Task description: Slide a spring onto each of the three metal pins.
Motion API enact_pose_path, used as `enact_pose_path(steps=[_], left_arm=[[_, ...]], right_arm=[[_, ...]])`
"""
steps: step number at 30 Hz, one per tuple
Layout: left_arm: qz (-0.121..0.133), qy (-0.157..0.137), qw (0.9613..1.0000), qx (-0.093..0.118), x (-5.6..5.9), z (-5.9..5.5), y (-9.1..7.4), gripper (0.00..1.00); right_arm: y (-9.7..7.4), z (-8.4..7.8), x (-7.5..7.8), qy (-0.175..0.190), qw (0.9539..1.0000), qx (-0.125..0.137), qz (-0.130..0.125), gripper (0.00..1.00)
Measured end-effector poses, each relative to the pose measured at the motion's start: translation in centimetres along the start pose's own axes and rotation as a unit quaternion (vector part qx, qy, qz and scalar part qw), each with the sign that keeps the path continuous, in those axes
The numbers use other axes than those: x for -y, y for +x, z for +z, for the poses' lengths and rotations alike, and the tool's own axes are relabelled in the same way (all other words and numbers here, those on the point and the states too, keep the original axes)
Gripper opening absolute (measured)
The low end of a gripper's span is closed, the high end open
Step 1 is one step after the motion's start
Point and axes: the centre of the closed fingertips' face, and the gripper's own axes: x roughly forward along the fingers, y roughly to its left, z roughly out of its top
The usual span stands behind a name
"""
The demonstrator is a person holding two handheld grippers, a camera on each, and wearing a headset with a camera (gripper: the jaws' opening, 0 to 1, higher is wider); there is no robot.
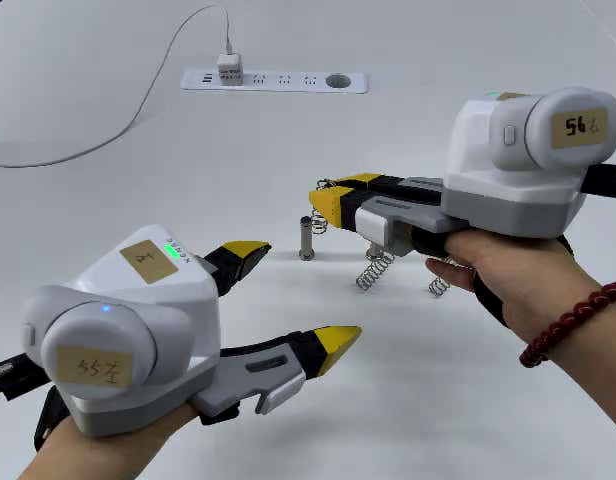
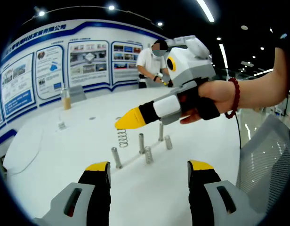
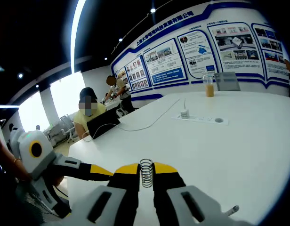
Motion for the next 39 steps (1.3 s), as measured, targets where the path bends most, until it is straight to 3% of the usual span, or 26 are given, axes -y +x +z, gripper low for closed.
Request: enact_pose_path(steps=[14, 24, 39], left_arm=[[0.009, -0.004, 0.9999, -0.008, -0.3, -0.6, -0.1, 0.81], [0.002, -0.01, 0.9999, -0.006, 0.2, -0.7, 0.1, 0.89], [0.005, -0.015, 0.9999, -0.003, -0.1, -0.6, 0.0, 0.89]], right_arm=[[1.9, -0.5, 0.9, -0.016, 0.9998, -0.001, -0.015, 0.11], [2.5, -0.5, 1.0, -0.037, 0.9992, 0.001, -0.018, 0.11], [2.5, -0.9, 0.8, -0.085, 0.996, -0.017, -0.021, 0.11]])
